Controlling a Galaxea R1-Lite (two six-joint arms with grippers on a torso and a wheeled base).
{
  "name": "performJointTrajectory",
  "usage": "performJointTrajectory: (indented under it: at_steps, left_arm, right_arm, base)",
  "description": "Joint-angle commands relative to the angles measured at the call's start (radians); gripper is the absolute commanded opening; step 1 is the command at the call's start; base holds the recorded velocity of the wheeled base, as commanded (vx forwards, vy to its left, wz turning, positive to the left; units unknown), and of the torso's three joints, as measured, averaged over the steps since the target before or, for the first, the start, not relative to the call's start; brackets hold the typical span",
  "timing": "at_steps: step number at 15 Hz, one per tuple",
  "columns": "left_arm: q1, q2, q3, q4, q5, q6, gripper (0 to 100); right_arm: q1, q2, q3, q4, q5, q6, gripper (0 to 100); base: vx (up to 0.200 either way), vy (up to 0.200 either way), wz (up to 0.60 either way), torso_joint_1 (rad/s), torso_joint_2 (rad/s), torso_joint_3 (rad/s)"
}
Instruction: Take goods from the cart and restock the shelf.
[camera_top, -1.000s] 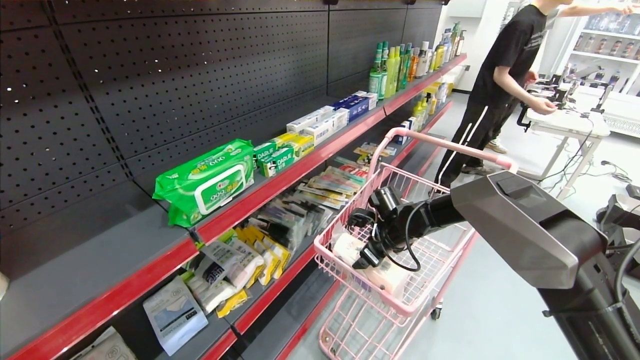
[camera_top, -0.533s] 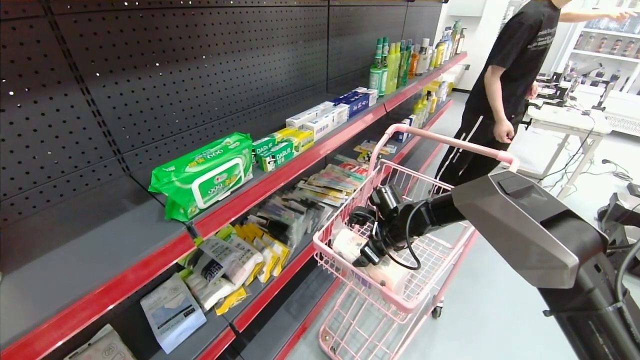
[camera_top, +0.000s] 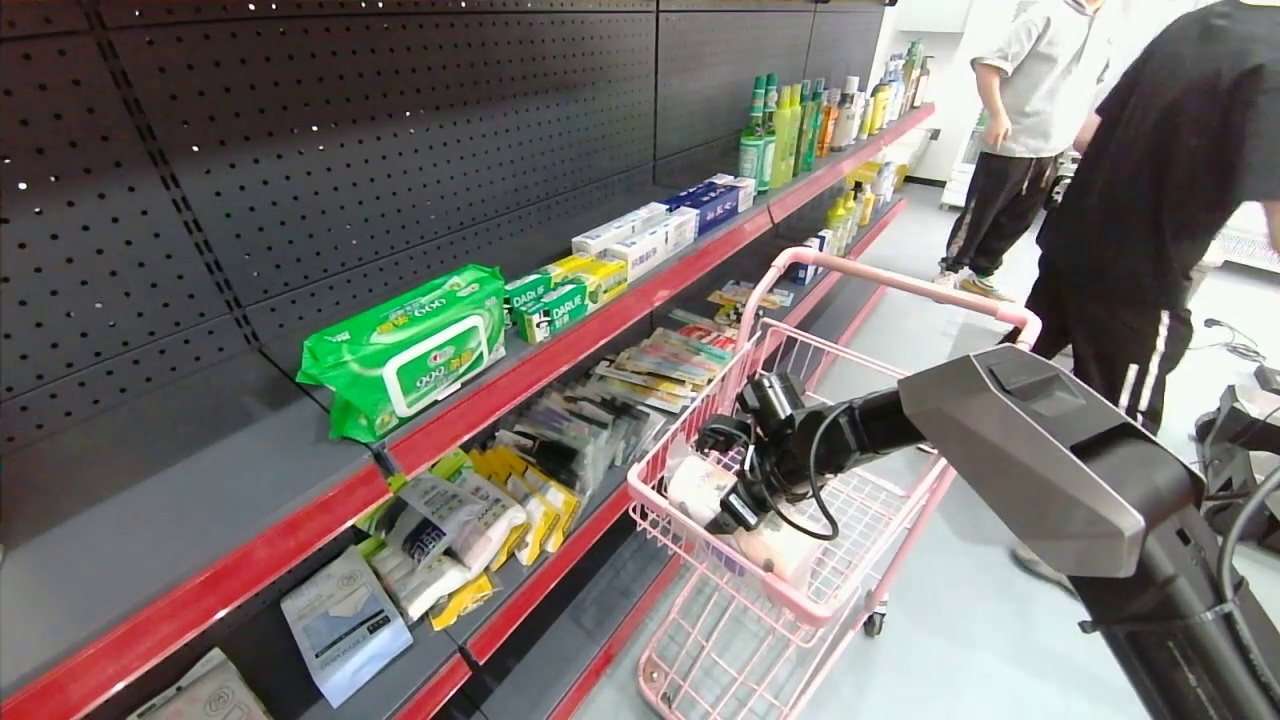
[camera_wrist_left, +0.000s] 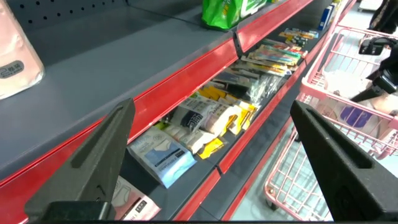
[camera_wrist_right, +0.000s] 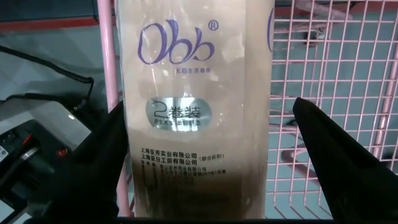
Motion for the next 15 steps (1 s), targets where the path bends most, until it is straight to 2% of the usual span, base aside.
performJointTrajectory:
  at_steps: [1,8,11,14,15]
  left_arm:
    - [0.000,0.001,0.000,-0.001,0.000,0.000,100]
    - [0.000,0.001,0.000,0.001,0.000,0.000,100]
    - [0.000,0.001,0.000,0.001,0.000,0.000,100]
    - [0.000,0.001,0.000,0.001,0.000,0.000,100]
    - [0.000,0.001,0.000,0.001,0.000,0.000,100]
  right_arm:
    - [-0.004,0.020,-0.011,-0.001,-0.001,0.000,100]
    - [-0.002,0.061,-0.062,0.015,-0.025,-0.057,100]
    - [0.004,0.066,-0.158,0.164,-0.033,-0.069,100]
    - [0.008,0.110,-0.273,0.225,-0.055,-0.074,100]
    - [0.010,0.120,-0.273,0.246,-0.059,-0.075,100]
  base:
    - [0.000,0.000,0.00,0.000,0.00,0.000]
    - [0.000,0.000,0.00,0.000,0.00,0.000]
    - [0.000,0.000,0.00,0.000,0.00,0.000]
    - [0.000,0.000,0.00,0.000,0.00,0.000]
    - [0.000,0.000,0.00,0.000,0.00,0.000]
